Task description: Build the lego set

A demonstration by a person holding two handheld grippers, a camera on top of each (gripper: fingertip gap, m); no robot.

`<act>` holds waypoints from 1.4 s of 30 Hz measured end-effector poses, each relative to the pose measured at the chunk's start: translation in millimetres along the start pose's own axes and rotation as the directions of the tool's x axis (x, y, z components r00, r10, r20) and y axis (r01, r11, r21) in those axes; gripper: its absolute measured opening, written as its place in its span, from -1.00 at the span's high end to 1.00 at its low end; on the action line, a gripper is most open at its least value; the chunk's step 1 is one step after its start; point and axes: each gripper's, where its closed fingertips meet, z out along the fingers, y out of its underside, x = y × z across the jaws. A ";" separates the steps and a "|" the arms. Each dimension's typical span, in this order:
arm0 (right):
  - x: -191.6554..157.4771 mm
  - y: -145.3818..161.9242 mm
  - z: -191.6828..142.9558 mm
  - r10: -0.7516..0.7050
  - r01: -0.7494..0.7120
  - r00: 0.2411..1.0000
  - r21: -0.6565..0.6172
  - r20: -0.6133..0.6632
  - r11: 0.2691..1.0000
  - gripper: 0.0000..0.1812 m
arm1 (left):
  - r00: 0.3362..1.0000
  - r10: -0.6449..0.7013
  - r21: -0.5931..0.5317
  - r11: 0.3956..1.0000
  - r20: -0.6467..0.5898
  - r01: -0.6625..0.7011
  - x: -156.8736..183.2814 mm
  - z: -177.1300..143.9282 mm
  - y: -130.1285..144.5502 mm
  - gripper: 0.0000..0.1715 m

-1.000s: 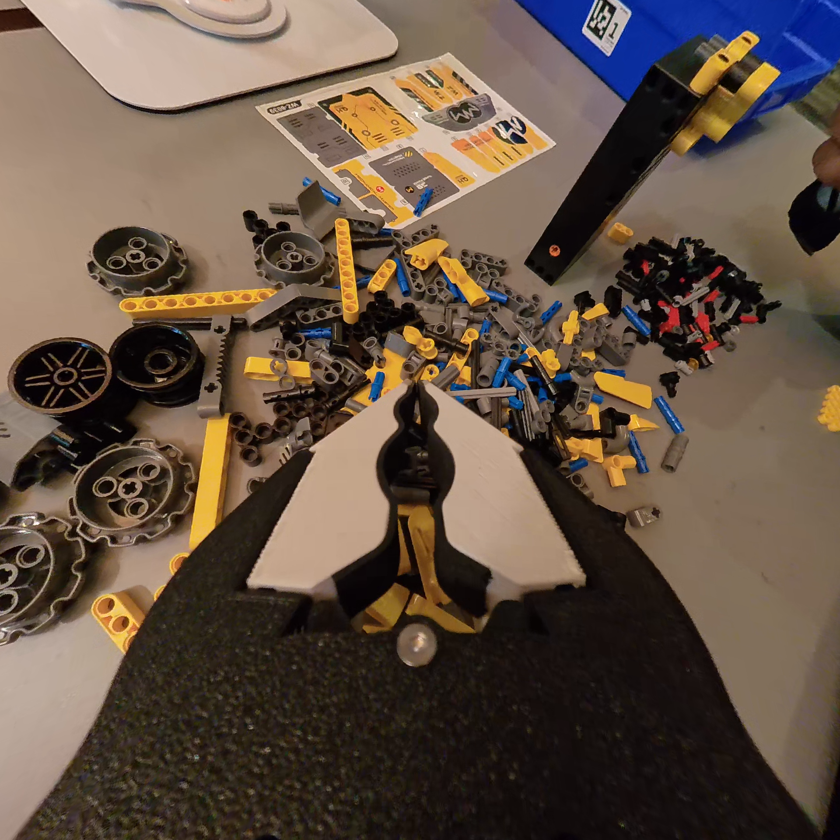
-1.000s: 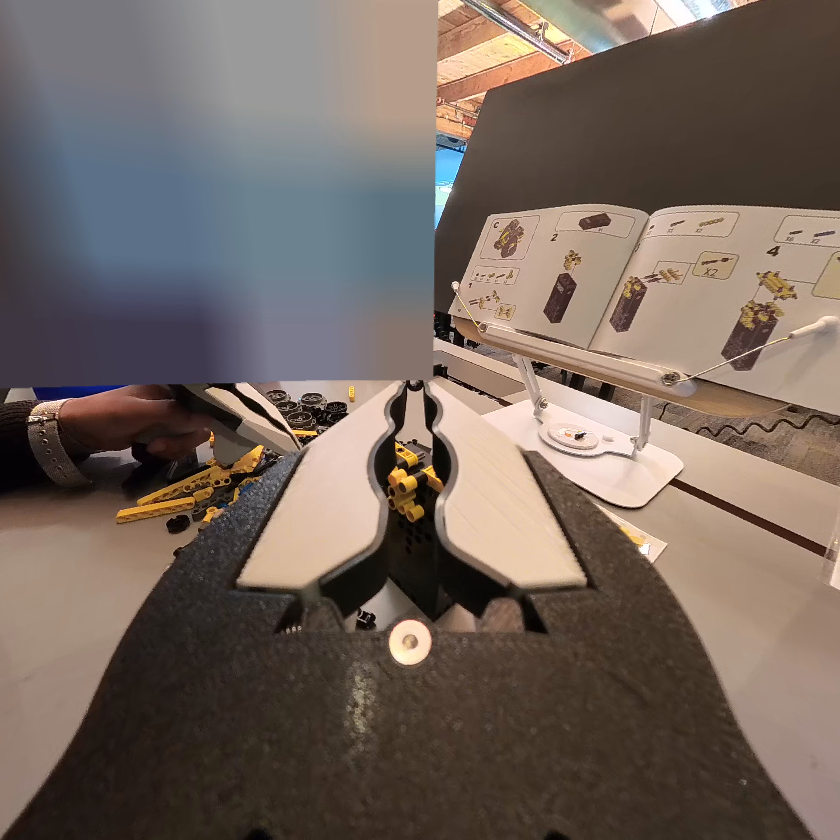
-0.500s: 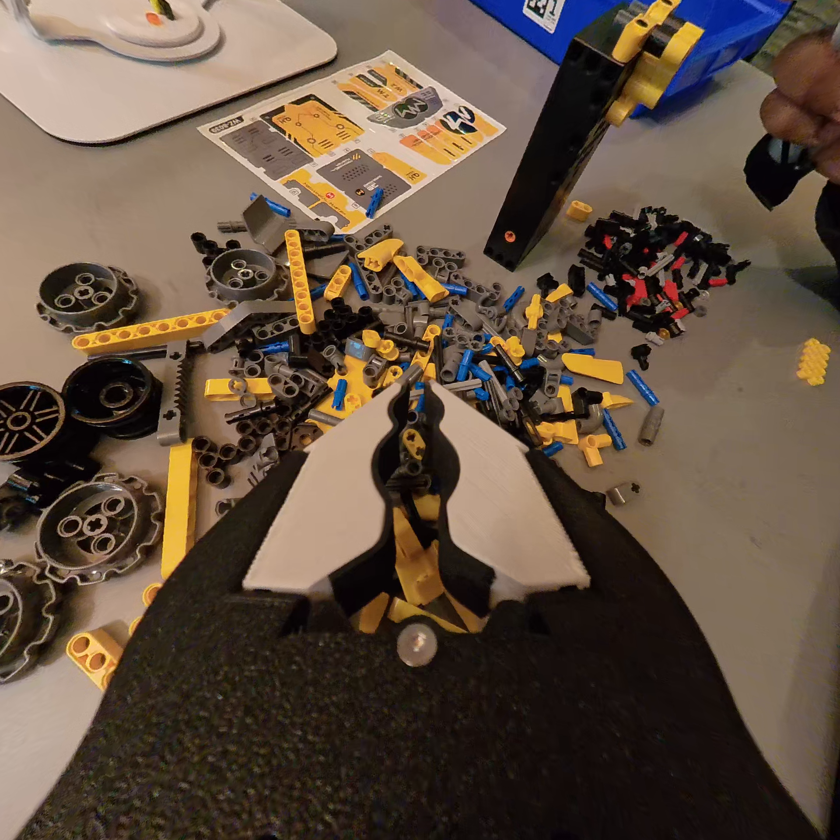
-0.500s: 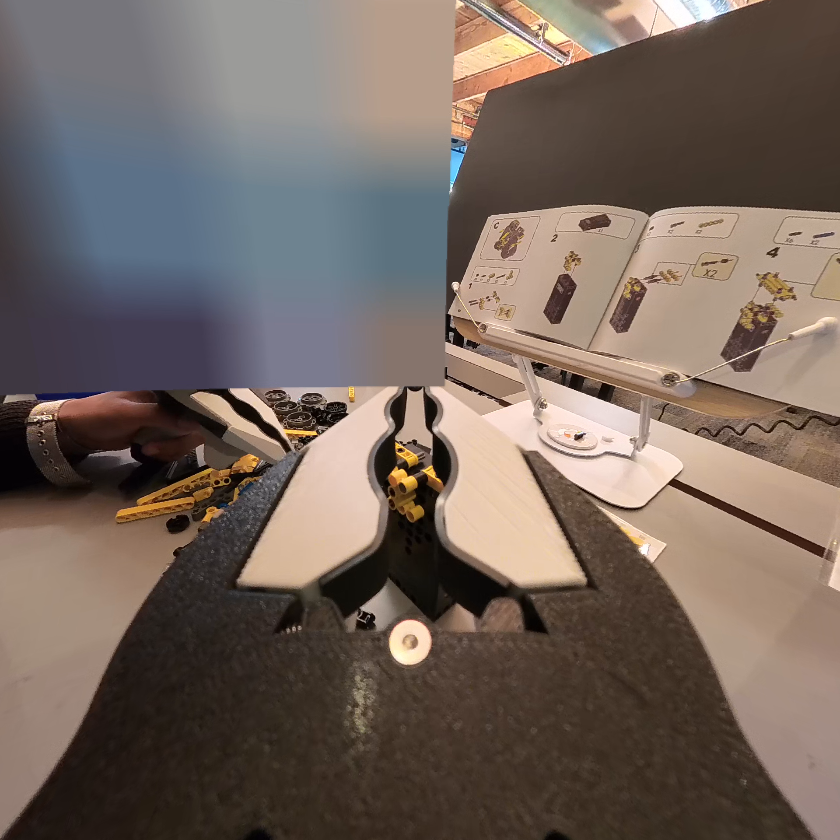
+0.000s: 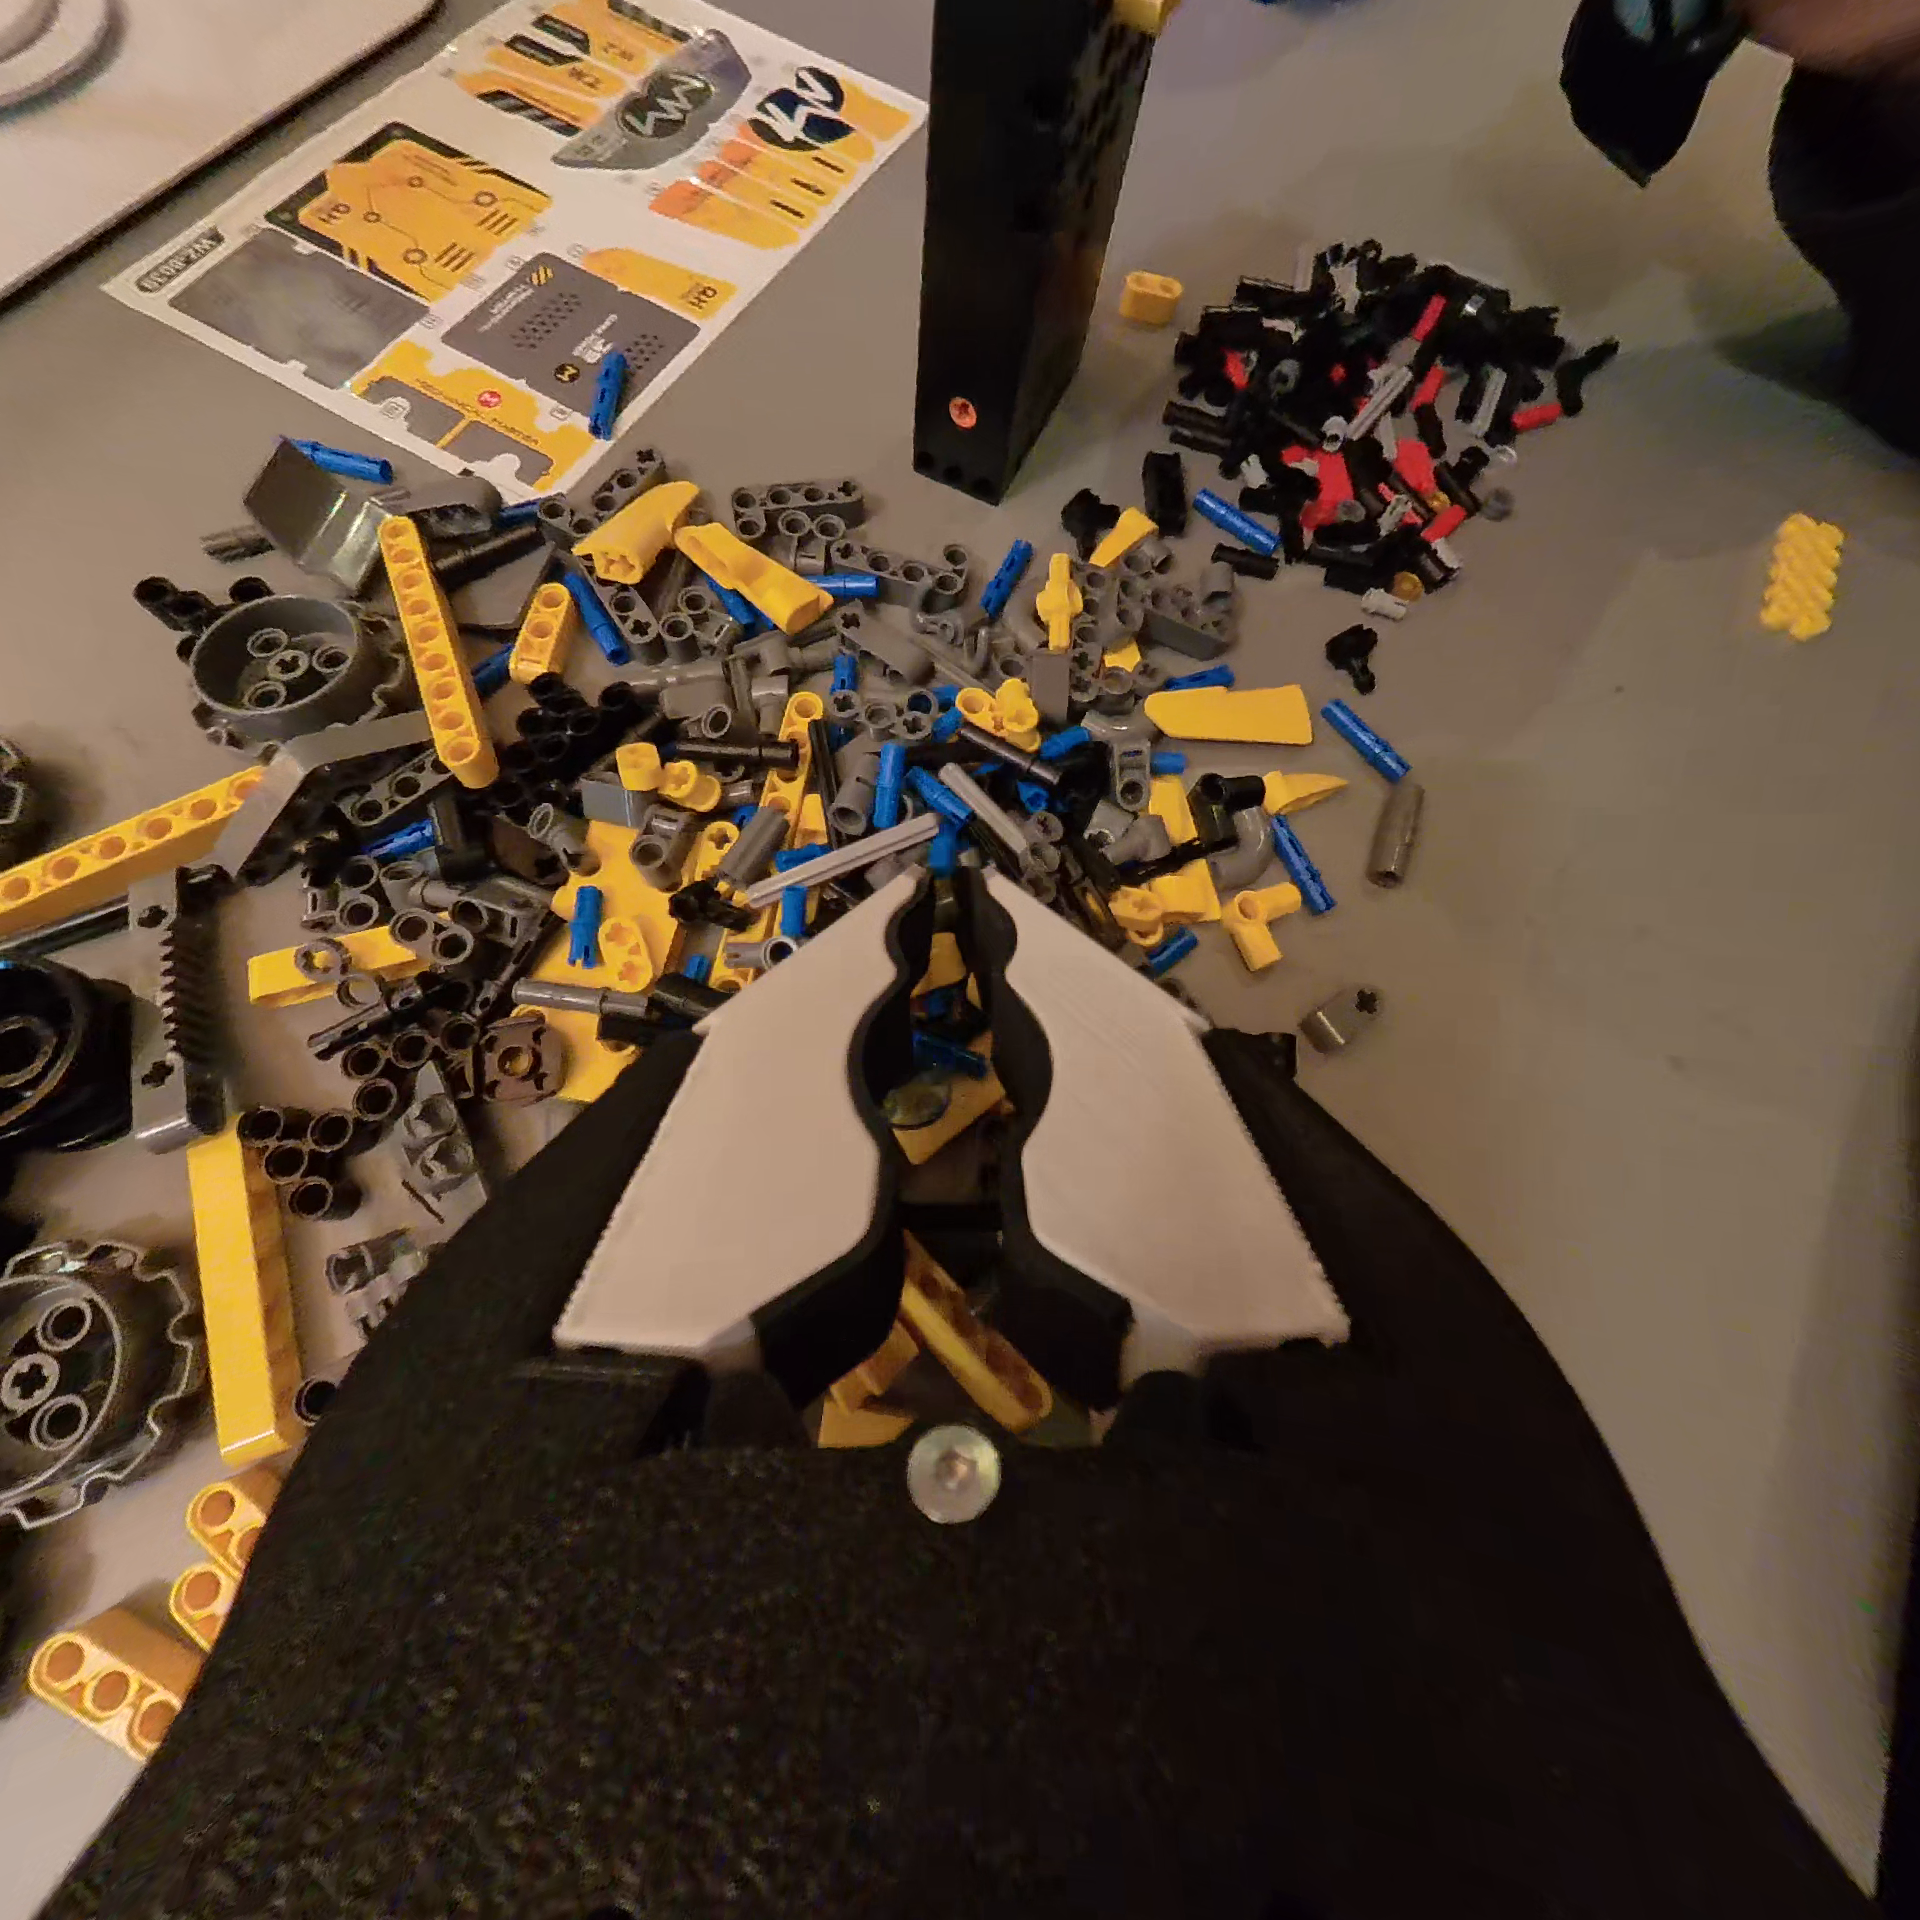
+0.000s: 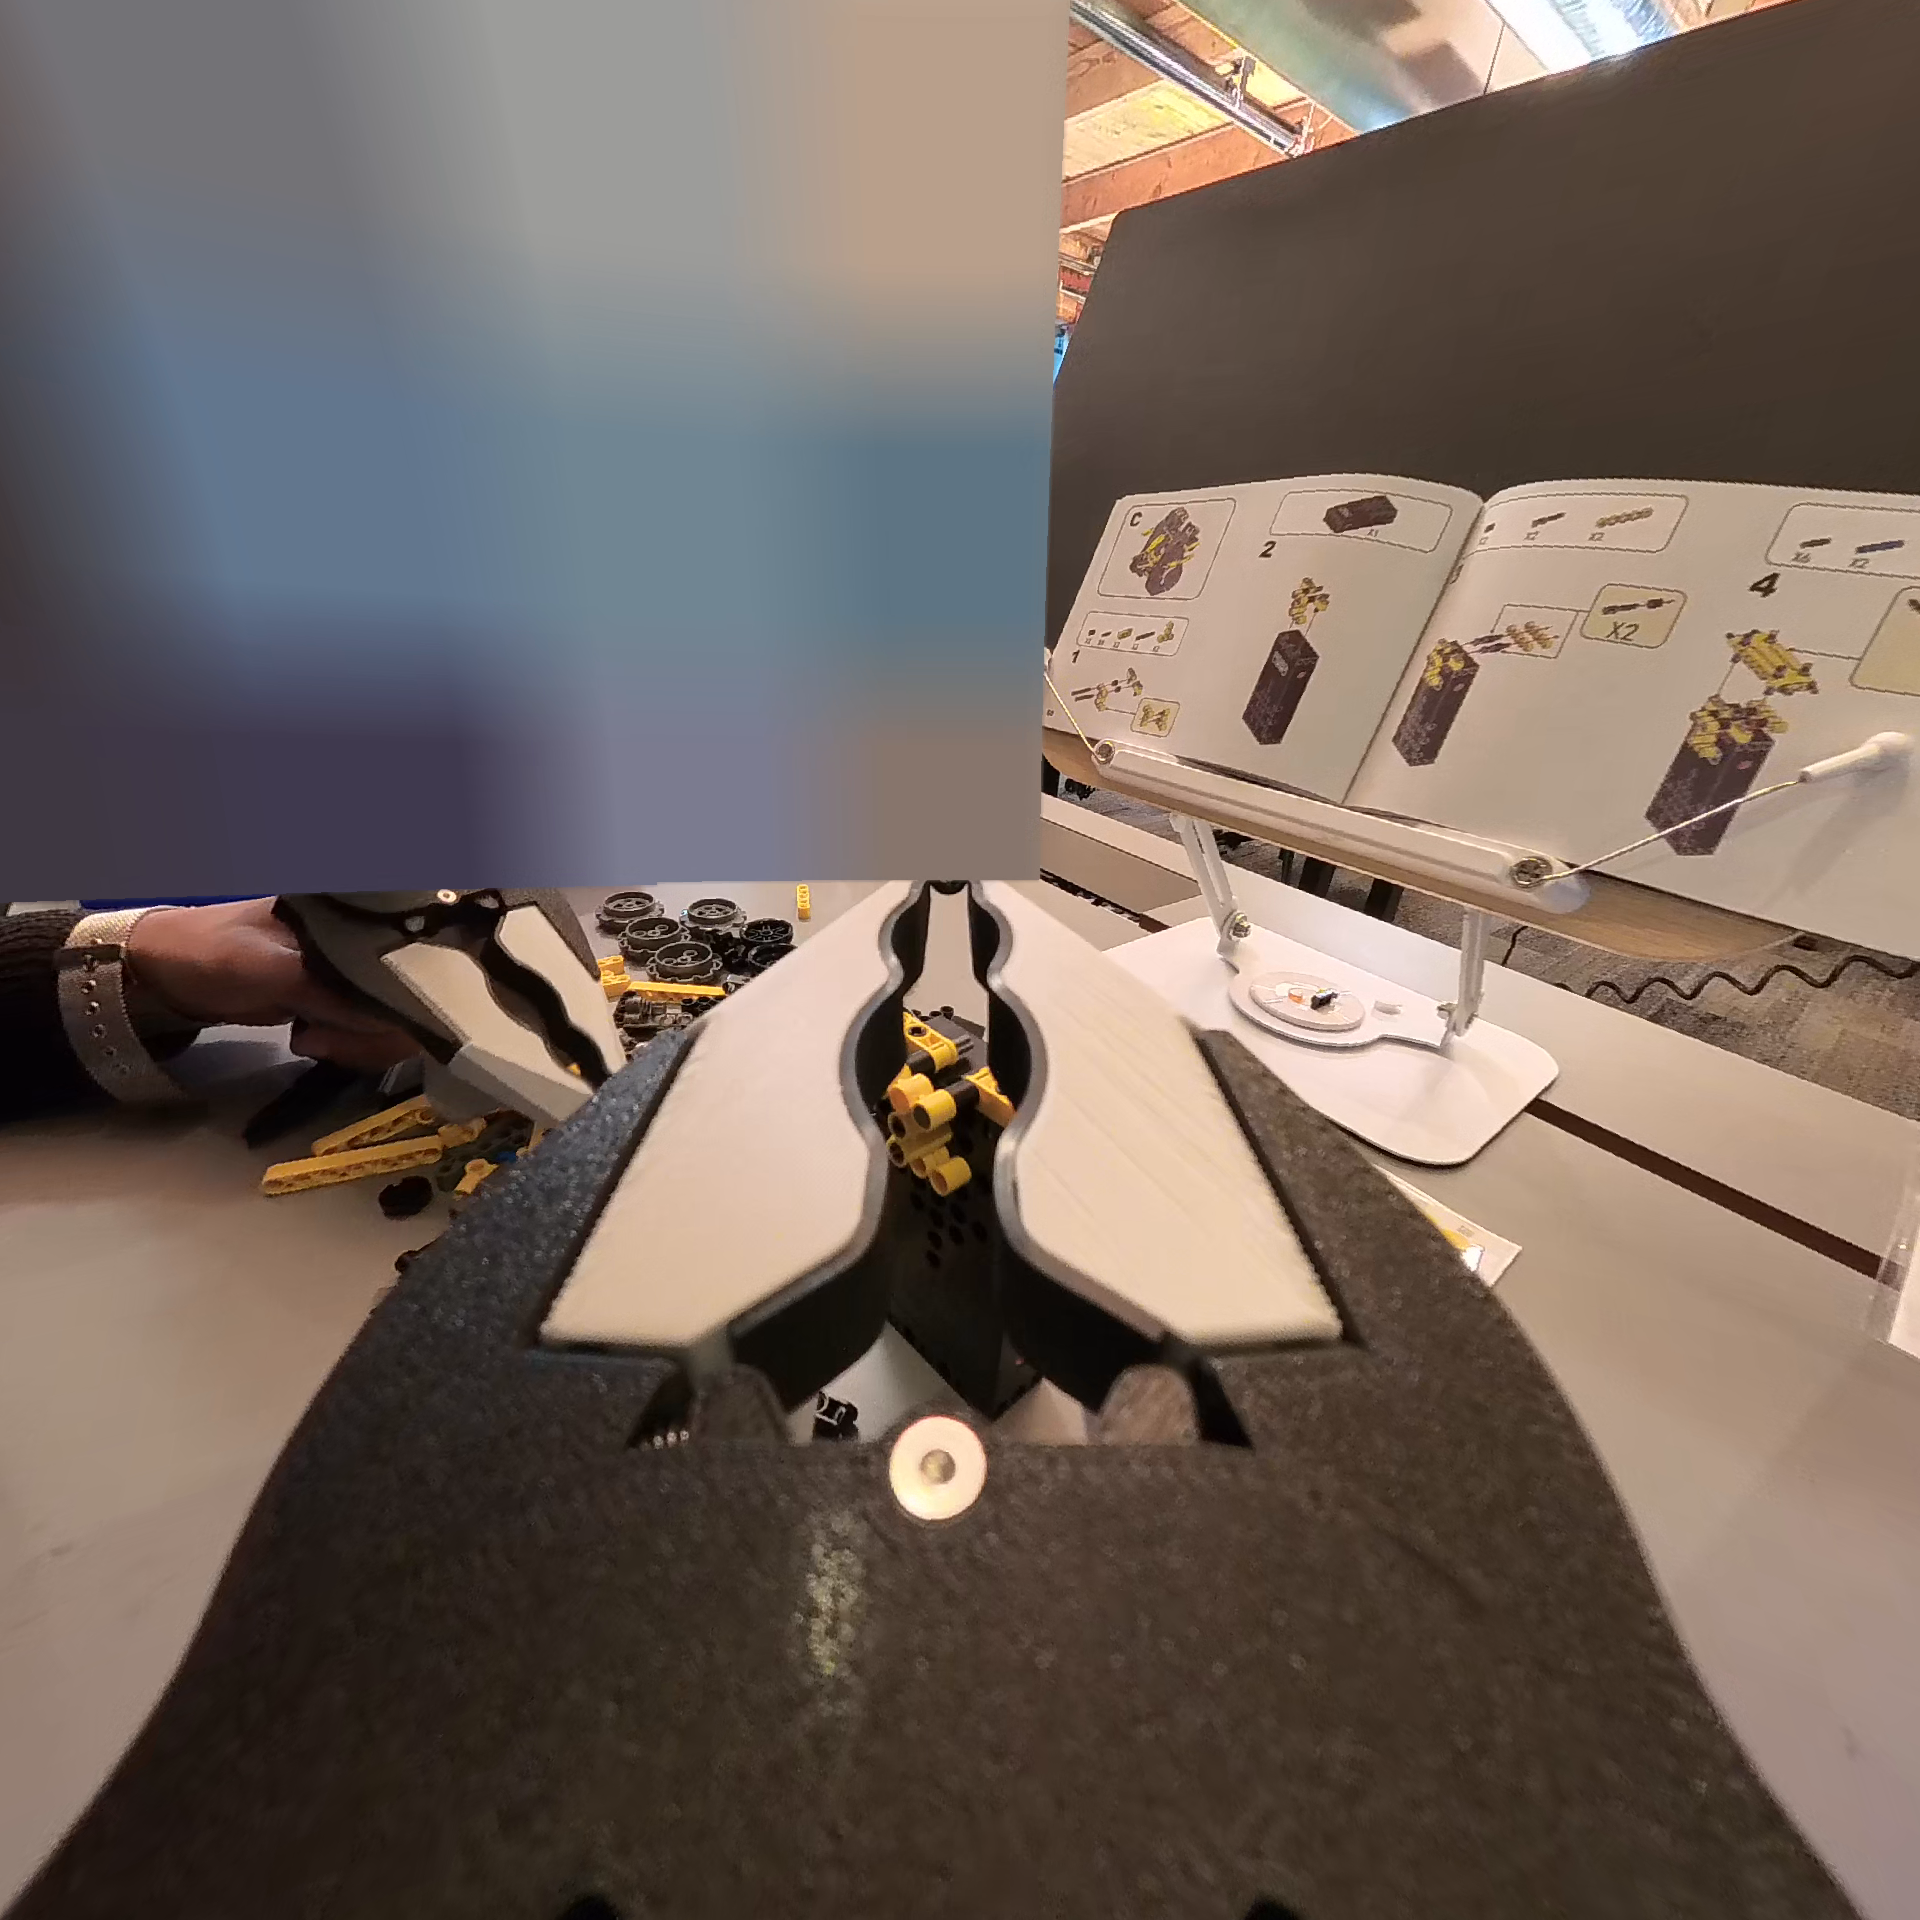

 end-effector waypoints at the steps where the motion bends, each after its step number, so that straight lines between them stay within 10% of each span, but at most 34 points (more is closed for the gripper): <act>1: -0.1 0.0 0.0 0.000 0.000 1.000 0.000 0.000 1.000 0.94 | 1.000 0.008 -0.003 1.000 -0.006 -0.008 1.7 0.4 0.3 0.93; 13: -0.5 -1.2 -0.4 -0.007 0.007 1.000 0.003 -0.001 1.000 0.94 | 0.992 0.123 -0.050 0.991 -0.013 -0.124 16.4 5.5 6.8 0.50; 42: -0.2 -2.3 -0.9 -0.016 0.016 1.000 0.005 -0.005 1.000 0.94 | 0.994 -0.079 0.128 0.988 -0.080 0.089 0.4 -15.7 -14.4 0.98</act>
